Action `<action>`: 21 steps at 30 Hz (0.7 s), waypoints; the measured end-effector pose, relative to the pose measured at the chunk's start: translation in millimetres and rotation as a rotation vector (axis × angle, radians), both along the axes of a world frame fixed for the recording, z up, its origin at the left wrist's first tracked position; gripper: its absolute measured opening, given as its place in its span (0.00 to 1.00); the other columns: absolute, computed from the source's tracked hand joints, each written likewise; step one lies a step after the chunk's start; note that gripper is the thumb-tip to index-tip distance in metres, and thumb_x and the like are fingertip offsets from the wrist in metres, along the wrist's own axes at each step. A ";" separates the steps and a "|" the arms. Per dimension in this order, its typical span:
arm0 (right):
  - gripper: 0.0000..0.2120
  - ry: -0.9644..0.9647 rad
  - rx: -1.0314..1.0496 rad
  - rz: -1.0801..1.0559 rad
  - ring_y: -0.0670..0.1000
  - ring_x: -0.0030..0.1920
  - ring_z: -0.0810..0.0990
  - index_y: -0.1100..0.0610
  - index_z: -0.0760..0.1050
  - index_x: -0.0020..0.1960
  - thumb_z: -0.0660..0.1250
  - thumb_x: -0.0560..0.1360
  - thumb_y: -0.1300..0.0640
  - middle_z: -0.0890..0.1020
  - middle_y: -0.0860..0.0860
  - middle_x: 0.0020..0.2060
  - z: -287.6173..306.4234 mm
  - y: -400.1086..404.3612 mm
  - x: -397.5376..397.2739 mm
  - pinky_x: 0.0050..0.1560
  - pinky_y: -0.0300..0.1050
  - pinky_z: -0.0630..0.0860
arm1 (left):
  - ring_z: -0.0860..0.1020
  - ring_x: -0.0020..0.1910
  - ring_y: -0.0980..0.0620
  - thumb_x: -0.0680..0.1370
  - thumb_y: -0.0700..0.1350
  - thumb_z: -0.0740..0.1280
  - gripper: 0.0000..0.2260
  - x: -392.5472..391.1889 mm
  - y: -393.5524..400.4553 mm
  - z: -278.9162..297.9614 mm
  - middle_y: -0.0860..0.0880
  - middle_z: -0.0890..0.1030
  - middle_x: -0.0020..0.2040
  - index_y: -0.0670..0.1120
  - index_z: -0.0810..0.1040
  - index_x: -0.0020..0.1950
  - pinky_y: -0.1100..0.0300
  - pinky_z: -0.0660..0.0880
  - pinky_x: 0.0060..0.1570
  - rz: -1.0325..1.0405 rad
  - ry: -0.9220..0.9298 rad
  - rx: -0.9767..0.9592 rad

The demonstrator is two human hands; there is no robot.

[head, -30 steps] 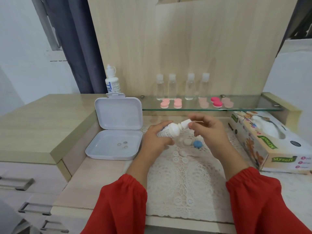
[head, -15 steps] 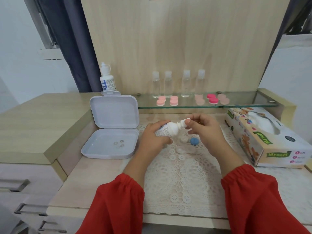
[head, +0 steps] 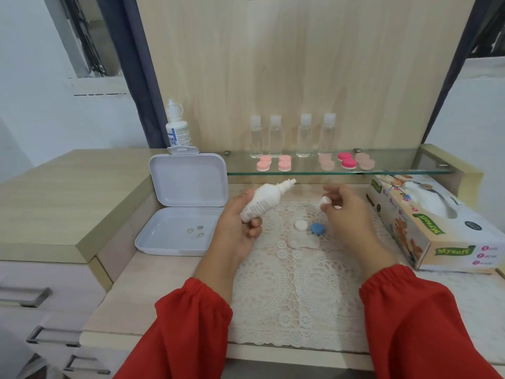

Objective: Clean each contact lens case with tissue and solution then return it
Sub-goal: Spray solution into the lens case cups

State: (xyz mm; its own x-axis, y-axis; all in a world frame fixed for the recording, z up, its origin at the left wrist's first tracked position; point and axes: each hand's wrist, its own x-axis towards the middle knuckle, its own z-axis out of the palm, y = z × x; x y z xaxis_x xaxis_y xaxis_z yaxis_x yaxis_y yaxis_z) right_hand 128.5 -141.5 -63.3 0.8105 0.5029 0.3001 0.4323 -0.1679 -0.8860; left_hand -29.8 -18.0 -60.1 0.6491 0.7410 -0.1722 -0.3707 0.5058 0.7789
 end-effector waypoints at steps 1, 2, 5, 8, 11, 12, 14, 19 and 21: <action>0.17 -0.021 -0.070 0.002 0.47 0.49 0.76 0.53 0.75 0.62 0.65 0.76 0.66 0.78 0.47 0.48 -4.0 0.6 1.5 0.42 0.30 0.67 | 0.67 0.21 0.56 0.76 0.45 0.68 0.17 0.2 0.4 0.2 0.44 0.77 0.38 0.42 0.73 0.63 0.67 0.60 0.18 0.004 -0.010 -0.022; 0.17 -0.033 -0.122 0.013 0.46 0.48 0.75 0.54 0.74 0.62 0.64 0.76 0.67 0.77 0.48 0.49 -7.3 0.7 3.2 0.40 0.29 0.66 | 0.66 0.21 0.56 0.76 0.45 0.68 0.16 -0.1 0.1 0.7 0.45 0.77 0.37 0.42 0.74 0.62 0.67 0.59 0.18 0.001 -0.018 -0.040; 0.18 -0.054 -0.227 0.040 0.45 0.50 0.73 0.55 0.75 0.63 0.64 0.76 0.66 0.78 0.51 0.55 -8.8 -0.2 3.1 0.46 0.33 0.68 | 0.66 0.21 0.56 0.76 0.45 0.68 0.14 -1.5 -0.6 2.0 0.45 0.77 0.38 0.43 0.75 0.61 0.67 0.59 0.18 -0.021 -0.056 -0.103; 0.20 -0.048 -0.184 0.052 0.45 0.53 0.71 0.53 0.73 0.65 0.68 0.75 0.63 0.73 0.49 0.60 -5.3 -2.2 -1.7 0.50 0.37 0.67 | 0.66 0.23 0.56 0.75 0.42 0.68 0.09 -3.2 -1.8 5.1 0.44 0.77 0.41 0.43 0.76 0.55 0.67 0.62 0.19 -0.028 -0.106 -0.166; 0.09 0.005 -0.031 0.032 0.47 0.45 0.73 0.51 0.76 0.52 0.71 0.74 0.60 0.76 0.50 0.49 1.4 -12.6 -9.9 0.41 0.36 0.68 | 0.67 0.25 0.55 0.69 0.39 0.69 0.11 -5.9 -3.1 8.2 0.43 0.77 0.41 0.41 0.75 0.50 0.66 0.64 0.21 0.001 -0.168 -0.191; 0.05 0.061 -0.005 0.072 0.48 0.42 0.74 0.53 0.77 0.47 0.72 0.73 0.59 0.78 0.51 0.45 2.8 -18.0 -12.5 0.40 0.37 0.69 | 0.67 0.25 0.55 0.67 0.38 0.70 0.13 -7.0 -3.3 9.3 0.43 0.77 0.41 0.40 0.74 0.50 0.66 0.64 0.21 0.005 -0.197 -0.202; 0.05 0.122 -0.058 0.192 0.48 0.40 0.76 0.54 0.79 0.42 0.74 0.71 0.55 0.80 0.52 0.39 3.0 -29.8 -19.0 0.41 0.39 0.72 | 0.68 0.26 0.55 0.67 0.36 0.69 0.14 -8.3 -3.5 10.6 0.43 0.75 0.41 0.39 0.73 0.51 0.67 0.65 0.22 0.008 -0.256 -0.230; 0.18 -0.058 -0.444 0.333 0.42 0.43 0.74 0.46 0.77 0.50 0.79 0.64 0.48 0.76 0.45 0.48 -2.6 -39.6 -26.7 0.44 0.37 0.70 | 0.71 0.30 0.55 0.73 0.31 0.64 0.11 -6.6 -5.0 10.9 0.40 0.77 0.47 0.36 0.73 0.55 0.68 0.71 0.28 0.038 -0.350 -0.236; 0.18 -0.142 -0.500 0.338 0.41 0.47 0.73 0.46 0.76 0.52 0.78 0.65 0.47 0.74 0.44 0.50 -3.8 -37.4 -27.4 0.47 0.36 0.69 | 0.72 0.29 0.56 0.74 0.35 0.66 0.09 -4.8 -4.8 10.6 0.42 0.77 0.45 0.38 0.74 0.54 0.68 0.71 0.27 0.041 -0.353 -0.218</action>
